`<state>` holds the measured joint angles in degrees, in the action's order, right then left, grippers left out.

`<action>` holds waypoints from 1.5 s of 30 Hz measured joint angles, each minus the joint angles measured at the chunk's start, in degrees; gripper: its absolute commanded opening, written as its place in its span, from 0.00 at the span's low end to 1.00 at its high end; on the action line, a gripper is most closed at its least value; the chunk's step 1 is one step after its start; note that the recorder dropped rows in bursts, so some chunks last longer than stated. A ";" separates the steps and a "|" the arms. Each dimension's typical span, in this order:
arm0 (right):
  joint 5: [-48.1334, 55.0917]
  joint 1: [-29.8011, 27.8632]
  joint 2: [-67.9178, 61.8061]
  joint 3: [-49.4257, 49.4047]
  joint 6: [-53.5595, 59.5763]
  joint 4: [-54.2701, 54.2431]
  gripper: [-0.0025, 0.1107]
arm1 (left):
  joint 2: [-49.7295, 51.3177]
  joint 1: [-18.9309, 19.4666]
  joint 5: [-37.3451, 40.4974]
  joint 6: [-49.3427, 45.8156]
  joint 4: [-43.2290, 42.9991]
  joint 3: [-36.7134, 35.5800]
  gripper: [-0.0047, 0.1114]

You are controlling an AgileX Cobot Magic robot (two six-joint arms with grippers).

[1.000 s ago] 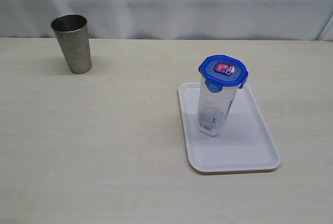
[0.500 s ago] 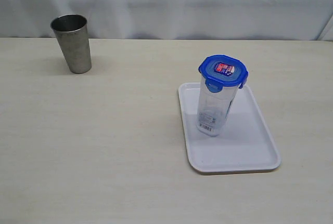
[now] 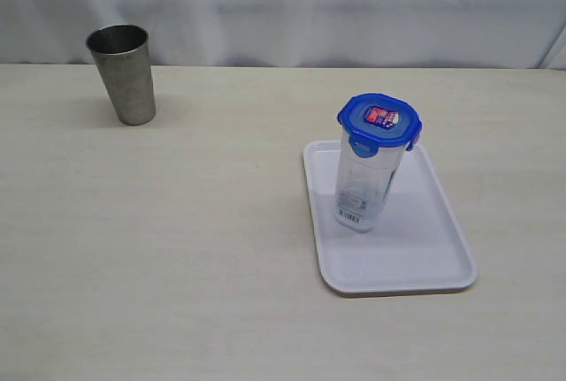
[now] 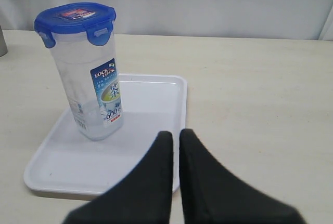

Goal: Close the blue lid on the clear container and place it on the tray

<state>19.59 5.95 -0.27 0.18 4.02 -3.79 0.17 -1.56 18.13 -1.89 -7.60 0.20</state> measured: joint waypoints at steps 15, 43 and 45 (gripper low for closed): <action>0.00 0.00 0.00 0.00 0.83 2.37 0.06 | 0.00 0.00 0.00 0.00 0.00 0.00 0.04; 0.37 -4.65 0.00 0.00 -1.87 5.56 0.06 | 0.00 0.00 0.00 0.00 -0.27 0.00 0.04; 0.37 -4.65 0.00 0.00 -1.87 5.56 0.06 | 0.00 0.00 0.00 0.00 -0.27 0.00 0.04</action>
